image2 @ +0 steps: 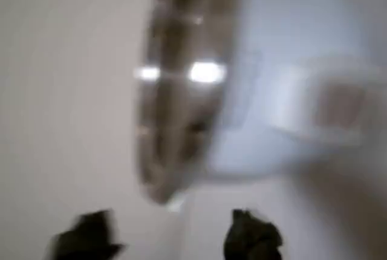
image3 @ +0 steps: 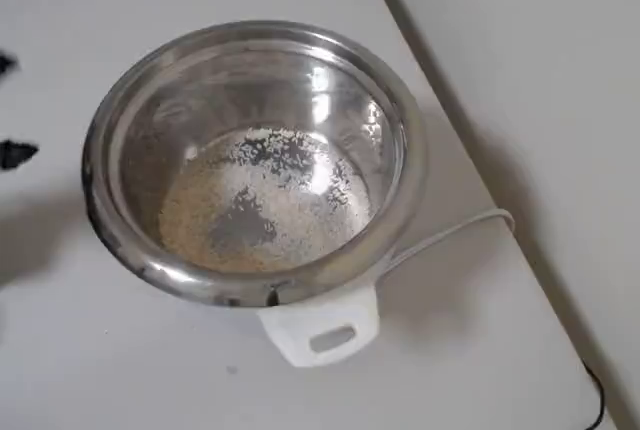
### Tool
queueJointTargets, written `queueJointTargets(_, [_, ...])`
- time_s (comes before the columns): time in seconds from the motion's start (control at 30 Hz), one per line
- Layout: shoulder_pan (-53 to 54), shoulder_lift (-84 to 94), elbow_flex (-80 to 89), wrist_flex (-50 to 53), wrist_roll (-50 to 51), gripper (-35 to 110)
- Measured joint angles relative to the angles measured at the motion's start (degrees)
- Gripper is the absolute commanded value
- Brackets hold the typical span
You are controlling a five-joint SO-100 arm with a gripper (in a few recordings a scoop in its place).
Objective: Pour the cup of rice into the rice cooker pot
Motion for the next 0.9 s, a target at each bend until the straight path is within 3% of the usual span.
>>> queueJointTargets(0.13, [1.0, 0.2, 0.0, 8.5, 0.9, 0])
queueJointTargets(0.4, [2.5, 0.2, 4.7, 18.3, 0.4, 0])
queueJointTargets(0.9, [10.0, 0.2, 24.3, 11.8, 0.8, 0])
